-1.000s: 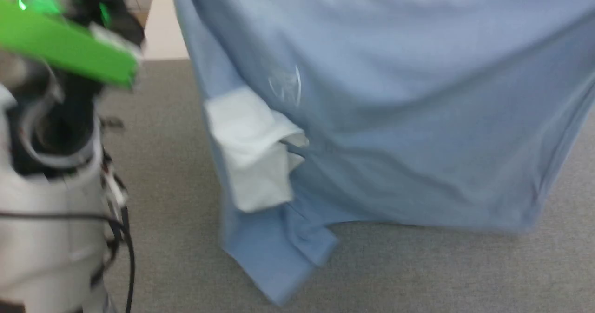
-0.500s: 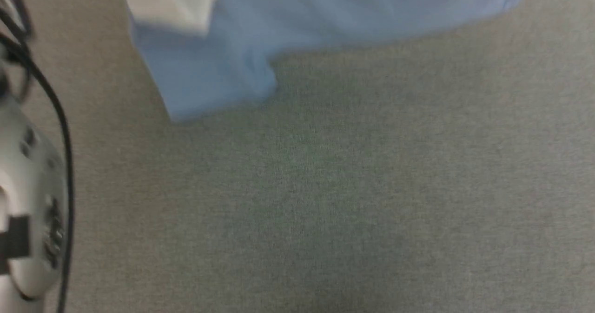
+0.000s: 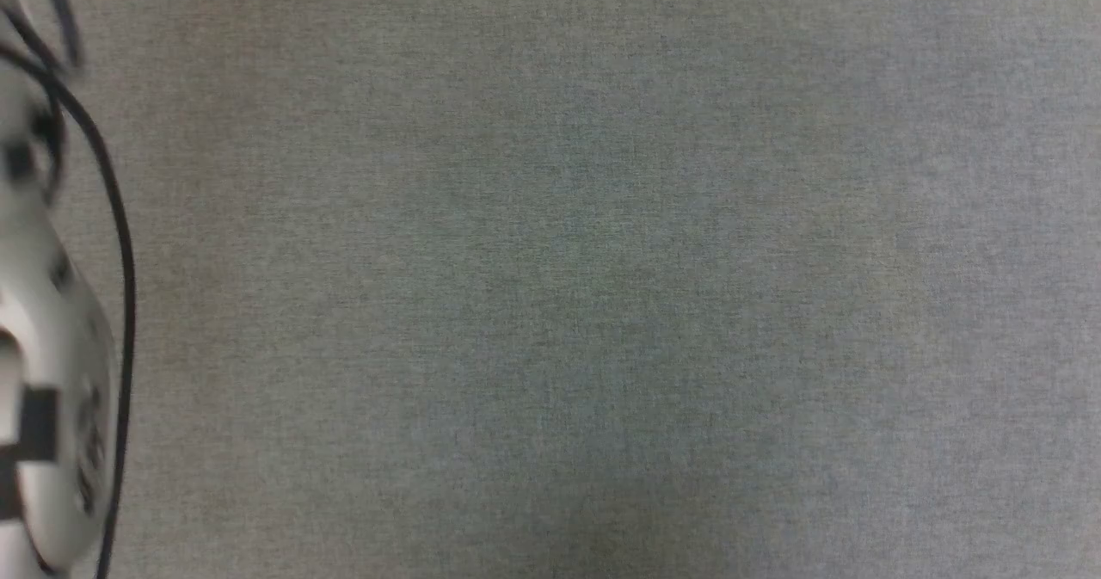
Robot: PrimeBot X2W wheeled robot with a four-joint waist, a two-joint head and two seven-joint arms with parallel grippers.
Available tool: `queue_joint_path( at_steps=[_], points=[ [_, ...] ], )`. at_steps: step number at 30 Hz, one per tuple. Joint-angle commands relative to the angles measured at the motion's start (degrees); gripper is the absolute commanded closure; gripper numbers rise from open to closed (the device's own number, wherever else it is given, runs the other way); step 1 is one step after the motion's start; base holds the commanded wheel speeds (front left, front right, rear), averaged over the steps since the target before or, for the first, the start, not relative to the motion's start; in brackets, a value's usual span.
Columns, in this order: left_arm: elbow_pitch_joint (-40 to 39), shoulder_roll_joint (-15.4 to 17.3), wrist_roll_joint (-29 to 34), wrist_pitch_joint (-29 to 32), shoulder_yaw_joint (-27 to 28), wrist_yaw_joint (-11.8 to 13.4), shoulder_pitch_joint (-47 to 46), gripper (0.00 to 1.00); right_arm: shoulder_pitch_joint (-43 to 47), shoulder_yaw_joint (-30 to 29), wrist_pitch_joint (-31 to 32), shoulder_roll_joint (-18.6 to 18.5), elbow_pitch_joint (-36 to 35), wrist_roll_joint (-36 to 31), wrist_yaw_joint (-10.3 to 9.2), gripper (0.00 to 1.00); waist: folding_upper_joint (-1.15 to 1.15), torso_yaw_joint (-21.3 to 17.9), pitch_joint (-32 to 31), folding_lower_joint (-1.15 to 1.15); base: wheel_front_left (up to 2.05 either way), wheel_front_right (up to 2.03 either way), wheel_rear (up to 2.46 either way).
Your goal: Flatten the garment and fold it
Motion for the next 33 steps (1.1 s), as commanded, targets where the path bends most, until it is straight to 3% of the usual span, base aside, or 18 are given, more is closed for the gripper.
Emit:
queue_joint_path(
  at_steps=[1,9,17,23,29,33],
  points=[
    [0.95,1.41,0.8,-0.4,-0.57,-0.77,4.62,1.0,3.83,0.07,-0.9,0.73,0.78,1.23,-0.1,1.0,0.0,1.14,-2.1,-0.02,0.0,0.0,0.0],
    [1.34,6.45,0.44,-1.44,-5.52,-2.15,32.0,1.0,27.22,-0.06,-4.52,4.65,1.99,10.49,-0.1,1.0,0.0,2.73,-10.48,-0.02,0.0,0.0,0.0],
    [-5.81,8.19,-1.42,1.55,-11.47,-2.19,57.82,1.0,47.05,-2.85,-4.89,7.04,-0.1,11.33,-0.1,1.0,0.0,3.25,-19.39,-0.02,0.0,0.0,0.0],
    [-10.98,8.1,-1.41,2.58,-14.35,0.42,72.21,1.0,58.34,-4.03,-2.13,7.9,-1.31,10.3,-0.1,1.0,0.0,3.85,-24.0,-0.02,0.0,0.0,0.0],
    [-15.58,7.9,-3.22,3.77,-14.93,3.9,82.95,1.0,68.35,-4.09,5.1,5.58,-5.61,7.46,-0.1,1.0,0.0,4.01,-26.37,-0.02,0.0,0.0,0.0],
    [-18.72,7.98,-3.89,5.09,-15.69,6.3,88.92,1.0,75.65,-5.59,10.59,6.15,-9.88,7.64,-0.1,1.0,0.0,3.96,-27.35,-0.02,0.0,0.0,0.0]
  ],
)
